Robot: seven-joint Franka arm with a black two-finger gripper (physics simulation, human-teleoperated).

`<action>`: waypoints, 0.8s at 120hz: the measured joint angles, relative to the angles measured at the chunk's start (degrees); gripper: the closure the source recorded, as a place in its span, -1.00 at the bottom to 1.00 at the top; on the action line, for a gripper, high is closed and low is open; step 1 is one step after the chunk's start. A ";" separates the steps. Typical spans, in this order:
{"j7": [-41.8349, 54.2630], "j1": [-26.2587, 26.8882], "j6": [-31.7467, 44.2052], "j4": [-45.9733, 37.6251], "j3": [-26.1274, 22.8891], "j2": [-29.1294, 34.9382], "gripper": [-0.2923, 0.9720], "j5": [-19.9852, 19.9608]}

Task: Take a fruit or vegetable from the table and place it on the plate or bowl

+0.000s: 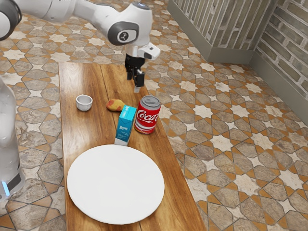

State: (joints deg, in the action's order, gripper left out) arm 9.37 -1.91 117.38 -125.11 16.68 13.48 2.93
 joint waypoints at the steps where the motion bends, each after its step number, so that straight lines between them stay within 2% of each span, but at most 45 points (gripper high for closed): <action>1: 0.11 -0.01 0.14 -0.19 0.00 0.03 -0.54 0.00; 65: 4.78 0.01 4.63 -4.06 -1.71 0.15 -0.54 0.46; 96: 5.91 -0.01 6.12 -8.57 -2.20 3.94 -0.54 0.45</action>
State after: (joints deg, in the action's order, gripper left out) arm 15.28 -1.92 123.50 -133.67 14.49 17.42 3.38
